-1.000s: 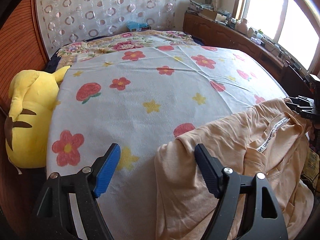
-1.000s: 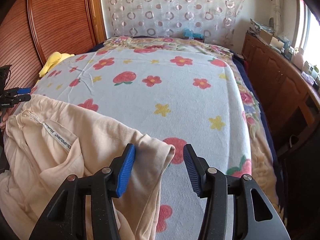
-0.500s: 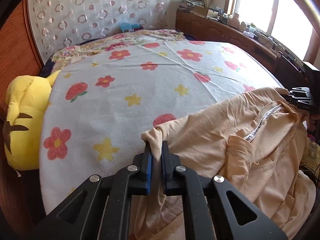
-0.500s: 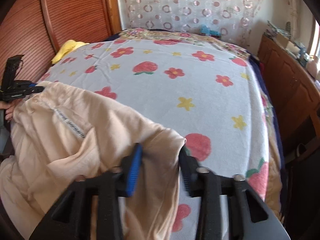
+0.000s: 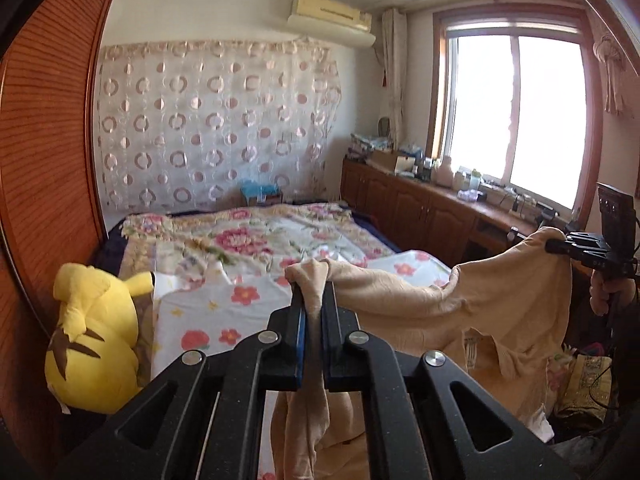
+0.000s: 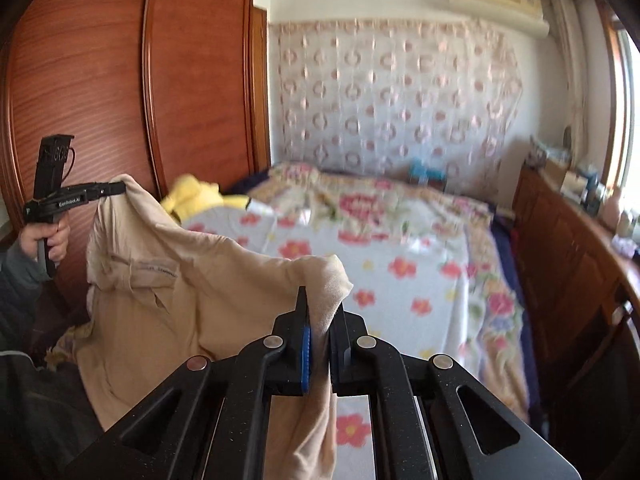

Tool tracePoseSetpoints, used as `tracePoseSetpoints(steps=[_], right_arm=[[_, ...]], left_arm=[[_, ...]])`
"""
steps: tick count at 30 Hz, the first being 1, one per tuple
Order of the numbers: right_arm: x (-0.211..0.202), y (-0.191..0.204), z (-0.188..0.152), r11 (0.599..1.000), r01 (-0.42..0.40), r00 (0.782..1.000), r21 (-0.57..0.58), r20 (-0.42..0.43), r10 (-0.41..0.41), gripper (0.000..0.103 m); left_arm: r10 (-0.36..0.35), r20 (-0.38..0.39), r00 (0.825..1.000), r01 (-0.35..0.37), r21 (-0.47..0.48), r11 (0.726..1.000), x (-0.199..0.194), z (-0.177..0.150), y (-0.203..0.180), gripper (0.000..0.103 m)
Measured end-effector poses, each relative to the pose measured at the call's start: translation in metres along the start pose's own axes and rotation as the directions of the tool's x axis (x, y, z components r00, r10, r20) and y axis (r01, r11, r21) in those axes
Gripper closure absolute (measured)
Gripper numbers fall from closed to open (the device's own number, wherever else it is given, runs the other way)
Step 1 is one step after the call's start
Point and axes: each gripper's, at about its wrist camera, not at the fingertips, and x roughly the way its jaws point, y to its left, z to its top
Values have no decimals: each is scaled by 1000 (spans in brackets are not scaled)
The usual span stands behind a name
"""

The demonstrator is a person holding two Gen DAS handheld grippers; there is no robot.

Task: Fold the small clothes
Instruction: 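Lift the peach shirt high with both grippers, holding it spread between them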

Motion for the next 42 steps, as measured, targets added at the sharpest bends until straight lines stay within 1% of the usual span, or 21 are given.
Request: tracePoseSetpoints(steps=[2, 5, 8, 12, 16, 20, 23, 25, 26, 27, 29, 31, 34, 36, 38, 42], right_arm=[[-24, 2, 19, 999, 22, 998, -25, 51, -21, 97], [-55, 8, 46, 993, 65, 993, -95, 101, -55, 97], [-85, 10, 75, 986, 96, 984, -136, 160, -74, 97], [-127, 16, 113, 975, 144, 964, -168, 247, -100, 97], [-164, 31, 141, 959, 190, 941, -211, 319, -116, 97], [-184, 45, 161, 938, 239, 925, -252, 352, -141, 97], [-194, 51, 172, 931, 254, 918, -263, 370, -146, 97], [-195, 53, 180, 927, 263, 915, -268, 375, -151, 97], [-192, 55, 178, 926, 265, 914, -270, 375, -153, 97], [-189, 54, 181, 925, 265, 915, -272, 372, -153, 97], [-163, 46, 179, 923, 272, 918, -271, 362, -163, 97], [-141, 39, 174, 929, 259, 925, -264, 344, -160, 97], [-119, 29, 171, 929, 265, 935, -257, 304, -183, 97], [-94, 22, 176, 931, 258, 944, -259, 273, -186, 97], [-59, 11, 174, 936, 249, 954, -250, 230, -192, 97], [17, -11, 166, 945, 222, 971, -241, 140, -193, 97]], left_arm=[[7, 59, 998, -8, 12, 1000, -21, 17, -3, 96], [30, 150, 988, -35, 31, 999, -48, 43, -5, 96], [43, 230, 972, -55, 47, 997, -71, 67, -4, 96], [63, 326, 943, -86, 55, 995, -97, 98, 0, 96], [82, 389, 918, -120, 75, 990, -121, 117, 1, 96], [101, 438, 893, -152, 83, 985, -140, 130, 4, 96], [114, 460, 880, -170, 82, 982, -147, 139, 8, 96], [128, 466, 876, -186, 81, 979, -149, 145, 10, 96], [134, 467, 874, -193, 80, 978, -147, 147, 12, 96], [142, 463, 875, -201, 79, 976, -144, 149, 15, 96], [160, 456, 875, -217, 76, 973, -135, 148, 19, 96], [185, 432, 883, -236, 67, 970, -120, 147, 22, 96], [223, 381, 897, -263, 54, 963, -83, 142, 37, 96], [246, 337, 909, -276, 43, 960, -50, 139, 51, 96], [266, 281, 922, -287, 35, 957, -9, 131, 70, 96], [297, 166, 940, -305, 26, 952, 73, 107, 99, 96]])
